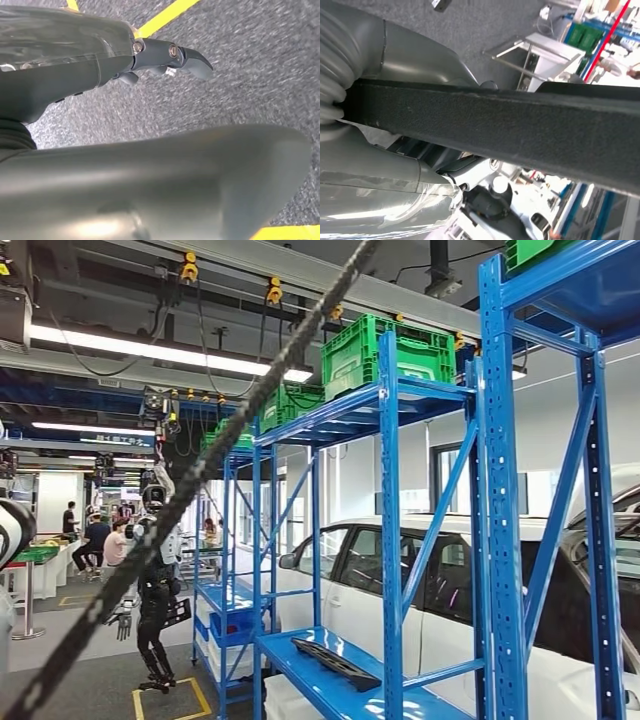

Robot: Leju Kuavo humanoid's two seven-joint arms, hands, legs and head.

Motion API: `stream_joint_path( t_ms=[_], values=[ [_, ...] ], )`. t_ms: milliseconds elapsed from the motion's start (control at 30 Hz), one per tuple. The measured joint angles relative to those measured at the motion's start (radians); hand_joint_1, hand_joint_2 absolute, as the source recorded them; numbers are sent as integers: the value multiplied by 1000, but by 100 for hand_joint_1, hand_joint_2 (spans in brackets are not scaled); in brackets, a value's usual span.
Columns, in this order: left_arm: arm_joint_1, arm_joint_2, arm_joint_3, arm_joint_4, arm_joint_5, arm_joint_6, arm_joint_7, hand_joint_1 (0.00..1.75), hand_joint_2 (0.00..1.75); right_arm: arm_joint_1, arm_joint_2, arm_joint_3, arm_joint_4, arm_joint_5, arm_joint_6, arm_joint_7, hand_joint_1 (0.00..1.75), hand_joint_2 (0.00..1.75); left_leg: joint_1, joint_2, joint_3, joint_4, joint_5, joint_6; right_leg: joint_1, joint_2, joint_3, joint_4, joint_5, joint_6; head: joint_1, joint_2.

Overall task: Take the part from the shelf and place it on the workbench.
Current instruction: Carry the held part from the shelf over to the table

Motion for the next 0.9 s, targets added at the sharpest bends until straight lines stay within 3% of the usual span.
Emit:
stream_joint_path(
  t_ms=[33,67,100,167,200,333,400,467,500,533,567,633,700,733,833,900],
  values=[
    [1,0,0,0,-1,-1,-1,0,175,-1,0,0,0,-1,3,1,175,175,2,2,0,3,9,-2,0,-6,0,0,-1,1,0,0],
    [3,0,0,0,-2,-2,-2,0,175,-3,0,1,0,-2,7,2,175,175,4,7,22,-40,38,-4,0,-11,1,1,-2,3,0,0],
    [3,0,0,0,-2,-2,-2,0,175,-7,-1,1,1,-5,11,4,175,175,6,15,59,-111,75,-5,-1,-16,3,3,-4,6,0,0],
    [0,1,0,0,-4,-2,-3,0,175,-19,-2,0,1,-12,19,7,175,175,4,34,122,-238,120,-1,3,-24,2,11,-10,16,0,0],
    [-1,1,0,0,-5,-2,-3,0,175,-26,-3,0,1,-14,23,8,175,175,1,39,135,-264,125,4,5,-27,1,14,-12,21,0,0],
    [1,1,0,0,-12,-2,-3,0,175,-53,-12,1,9,-28,48,14,175,175,-1,26,132,-270,126,31,3,-30,-3,27,-26,37,0,0],
    [0,1,0,0,-16,-4,-4,0,175,-69,-19,1,17,-40,62,15,175,175,0,19,130,-271,130,41,1,-11,-35,103,-78,44,0,0],
    [-2,1,0,0,-20,-6,-6,0,175,-79,-26,3,26,-49,73,15,175,175,-2,10,127,-271,131,47,1,1,-98,246,-143,44,0,0],
    [-2,1,0,0,-21,-7,-7,0,175,-80,-29,4,32,-51,77,15,175,175,-4,4,126,-271,132,48,2,3,-123,298,-158,43,0,0],
    [-2,1,0,0,-22,-8,-7,0,175,-81,-32,6,37,-54,79,15,175,175,-6,-3,126,-271,132,48,2,4,-132,316,-153,40,0,0],
    [-1,1,0,0,-23,-9,-8,0,175,-83,-34,8,41,-55,81,15,175,175,-8,-10,127,-271,133,49,3,7,-119,287,-128,36,0,0],
    [-2,-1,0,0,-26,-10,-8,0,175,-89,-36,11,46,-58,82,14,175,175,-9,-23,128,-271,133,48,7,27,-56,151,-54,21,0,0],
    [-4,-6,0,0,-29,-11,-8,0,175,-97,-38,14,49,-62,84,12,175,175,-8,-36,124,-270,136,44,11,54,-12,48,-12,8,0,0],
    [-4,-8,0,0,-30,-11,-8,0,175,-99,-40,16,51,-64,85,11,175,175,-6,-41,120,-270,138,40,13,61,-5,29,-9,4,1,0],
    [-1,-8,0,0,-30,-11,-9,0,175,-102,-41,23,53,-66,87,9,175,175,-5,-49,110,-266,137,27,9,44,-1,10,-6,2,1,0],
    [-2,-9,0,0,-31,-12,-9,0,175,-104,-40,27,53,-68,88,8,175,175,-7,-30,81,-206,97,18,3,27,4,-3,-1,-2,1,0]
  ],
)
